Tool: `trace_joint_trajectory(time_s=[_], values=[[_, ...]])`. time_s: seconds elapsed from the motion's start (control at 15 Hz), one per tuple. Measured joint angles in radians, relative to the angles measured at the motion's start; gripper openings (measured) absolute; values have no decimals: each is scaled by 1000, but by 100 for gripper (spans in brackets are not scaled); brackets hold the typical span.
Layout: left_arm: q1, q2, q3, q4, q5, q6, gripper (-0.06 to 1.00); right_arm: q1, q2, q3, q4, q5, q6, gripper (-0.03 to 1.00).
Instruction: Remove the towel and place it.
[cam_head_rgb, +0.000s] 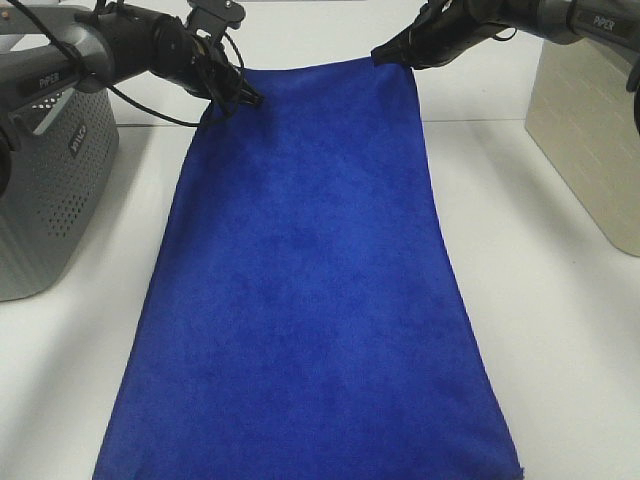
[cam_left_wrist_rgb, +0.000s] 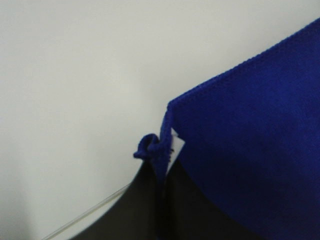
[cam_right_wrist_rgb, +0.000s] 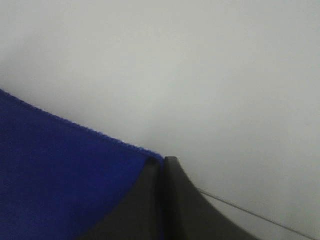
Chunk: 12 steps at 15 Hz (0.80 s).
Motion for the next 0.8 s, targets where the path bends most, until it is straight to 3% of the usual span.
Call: trace_joint_trajectory(time_s=[0.8], values=[[6,85,0,26,-65,0,1,-1,106,0,23,-42,-8,3]])
